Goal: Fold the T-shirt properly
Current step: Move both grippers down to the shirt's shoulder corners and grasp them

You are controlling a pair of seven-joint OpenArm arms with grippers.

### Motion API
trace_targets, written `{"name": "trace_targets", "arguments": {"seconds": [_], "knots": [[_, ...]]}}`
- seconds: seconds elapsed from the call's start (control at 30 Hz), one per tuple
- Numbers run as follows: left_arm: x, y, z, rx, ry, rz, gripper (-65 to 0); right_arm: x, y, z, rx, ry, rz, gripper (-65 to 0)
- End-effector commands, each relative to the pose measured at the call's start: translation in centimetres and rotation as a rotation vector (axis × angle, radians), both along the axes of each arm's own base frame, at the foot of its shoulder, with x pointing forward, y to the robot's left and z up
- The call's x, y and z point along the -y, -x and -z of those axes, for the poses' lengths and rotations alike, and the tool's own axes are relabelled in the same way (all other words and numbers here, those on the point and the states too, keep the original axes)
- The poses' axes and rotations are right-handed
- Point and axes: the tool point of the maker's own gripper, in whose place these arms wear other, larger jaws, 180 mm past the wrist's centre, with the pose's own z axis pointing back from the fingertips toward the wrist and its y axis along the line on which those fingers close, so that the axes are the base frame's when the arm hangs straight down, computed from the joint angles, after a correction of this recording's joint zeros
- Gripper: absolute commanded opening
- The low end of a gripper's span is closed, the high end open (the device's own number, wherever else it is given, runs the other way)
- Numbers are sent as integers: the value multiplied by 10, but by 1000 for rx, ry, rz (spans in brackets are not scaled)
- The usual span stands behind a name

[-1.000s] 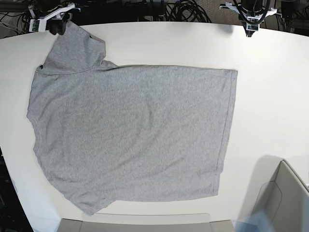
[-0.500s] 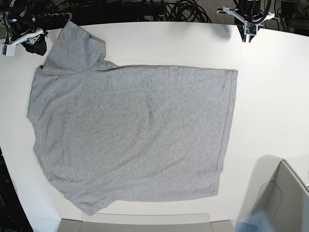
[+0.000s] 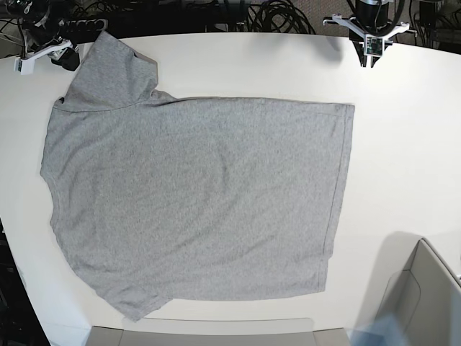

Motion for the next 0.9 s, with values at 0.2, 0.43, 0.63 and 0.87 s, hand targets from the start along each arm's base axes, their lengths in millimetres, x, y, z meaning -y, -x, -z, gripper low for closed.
{"name": "trace_targets", "arguments": {"seconds": [0.2,0.43,0.63,0.87], "knots": [[4,-29,-26,117,-5,14,-554,-40,3,21,-84,-58,-107,-396],[8,-57,-34,228,250,-123,-490,-50,16,29,-110,-89,-93,-396],[17,-89,-37,239,564,-200,-399,-48,21,28,-119,-84,-93,-396],[6,-116,-15,67,810,-300,-376,-48,29,30,-137,-84,-89,-396]]}}
